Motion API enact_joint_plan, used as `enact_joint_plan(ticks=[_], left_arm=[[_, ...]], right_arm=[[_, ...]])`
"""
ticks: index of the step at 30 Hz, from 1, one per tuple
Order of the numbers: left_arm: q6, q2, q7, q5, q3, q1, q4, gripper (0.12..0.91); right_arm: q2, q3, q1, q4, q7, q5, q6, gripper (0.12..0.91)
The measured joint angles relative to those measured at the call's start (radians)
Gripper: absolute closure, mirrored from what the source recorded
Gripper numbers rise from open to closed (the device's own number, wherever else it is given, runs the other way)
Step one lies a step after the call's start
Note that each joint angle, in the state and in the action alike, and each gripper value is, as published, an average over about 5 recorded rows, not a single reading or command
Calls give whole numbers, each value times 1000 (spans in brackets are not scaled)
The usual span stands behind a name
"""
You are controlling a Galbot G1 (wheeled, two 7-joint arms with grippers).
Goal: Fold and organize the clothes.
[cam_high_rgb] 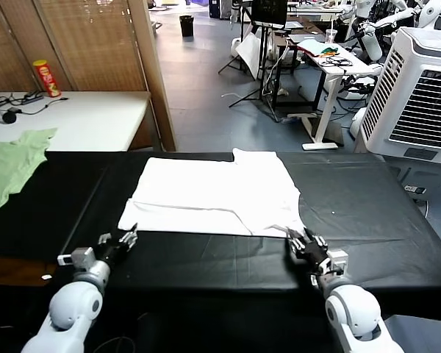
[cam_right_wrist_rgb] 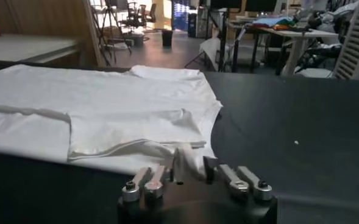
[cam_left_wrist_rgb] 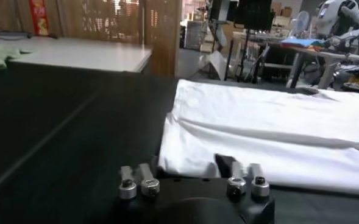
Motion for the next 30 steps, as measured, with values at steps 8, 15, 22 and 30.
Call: enact_joint_plan(ticks=[8, 15, 22, 30], left_arm=[[30, 31, -43, 11, -8, 64, -58, 902], [45, 67, -63, 31, -39, 217, -193, 904], [41, 80, -78, 36, -98, 412, -331, 904], [54, 64, -110, 37, -143, 535, -416, 903]], right_arm=[[-29, 18, -63, 94, 44, 31, -96, 903], [-35, 42, -187, 199, 55, 21, -159, 903], [-21, 66, -309, 267, 49, 0, -158, 903], [-15, 85, -372, 311, 46, -1, -163, 702]])
